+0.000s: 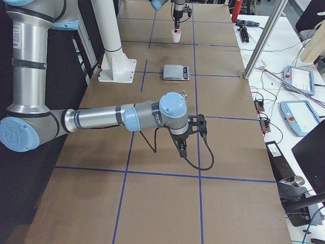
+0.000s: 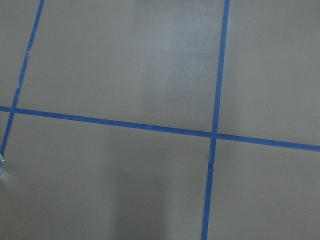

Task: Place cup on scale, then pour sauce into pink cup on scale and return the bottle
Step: 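Carry the pink cup with the left gripper onto the scale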

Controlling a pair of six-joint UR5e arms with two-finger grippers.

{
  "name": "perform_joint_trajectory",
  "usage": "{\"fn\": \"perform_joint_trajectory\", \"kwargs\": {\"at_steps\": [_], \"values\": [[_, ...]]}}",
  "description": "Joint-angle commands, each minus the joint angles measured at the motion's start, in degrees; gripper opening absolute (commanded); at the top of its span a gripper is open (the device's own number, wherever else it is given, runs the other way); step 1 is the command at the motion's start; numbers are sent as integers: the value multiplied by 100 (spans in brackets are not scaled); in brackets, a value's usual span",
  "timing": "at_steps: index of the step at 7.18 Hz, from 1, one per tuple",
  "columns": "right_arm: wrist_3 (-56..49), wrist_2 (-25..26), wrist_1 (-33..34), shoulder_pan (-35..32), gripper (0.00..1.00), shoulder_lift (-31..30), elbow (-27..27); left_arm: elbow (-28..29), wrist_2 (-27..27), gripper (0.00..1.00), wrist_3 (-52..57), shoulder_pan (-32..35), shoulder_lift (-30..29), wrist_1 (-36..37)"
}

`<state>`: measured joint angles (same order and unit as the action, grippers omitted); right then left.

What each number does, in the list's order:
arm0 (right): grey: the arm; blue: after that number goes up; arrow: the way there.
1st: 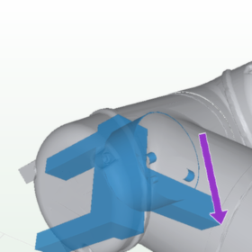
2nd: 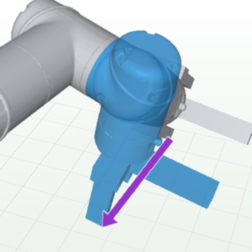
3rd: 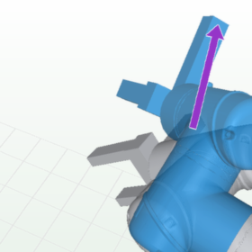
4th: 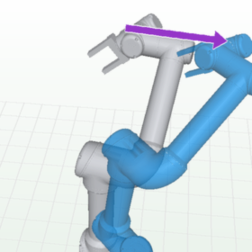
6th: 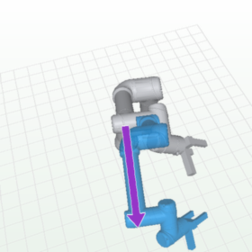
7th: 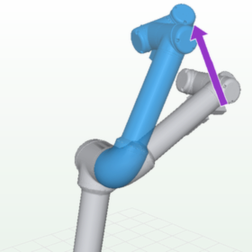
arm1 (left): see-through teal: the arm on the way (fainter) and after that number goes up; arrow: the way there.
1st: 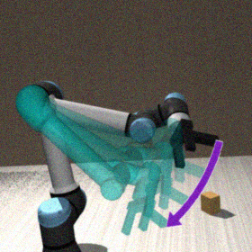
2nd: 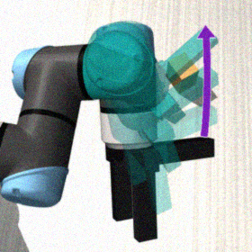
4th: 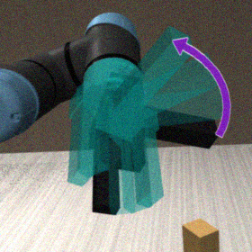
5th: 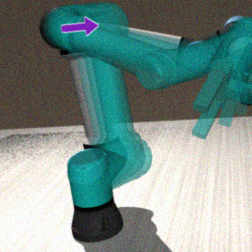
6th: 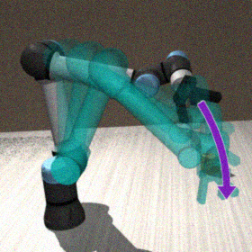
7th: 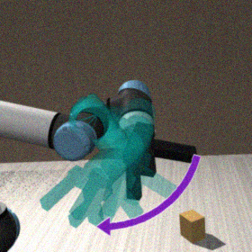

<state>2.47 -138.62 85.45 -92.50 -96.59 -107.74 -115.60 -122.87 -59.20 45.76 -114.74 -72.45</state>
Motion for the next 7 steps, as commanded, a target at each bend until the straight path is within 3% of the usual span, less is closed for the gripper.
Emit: {"fn": "perform_joint_trajectory", "kwargs": {"at_steps": [1, 3, 5, 7], "values": [[-1, -16, 260, 39, 100, -35, -508, 20, -306, 0, -561, -31, -767, 495], [269, -16, 771, 171, 100, 8, -1045, 491, -317, 0, -1326, -249, -1608, 460], [2136, -280, 903, 756, 100, 35, -1886, 985, -308, 0, -2171, -558, -1823, -441], [2649, -114, 904, 1258, 100, 44, -2354, 1495, -255, 0, -2506, -778, -2042, -883]]}}
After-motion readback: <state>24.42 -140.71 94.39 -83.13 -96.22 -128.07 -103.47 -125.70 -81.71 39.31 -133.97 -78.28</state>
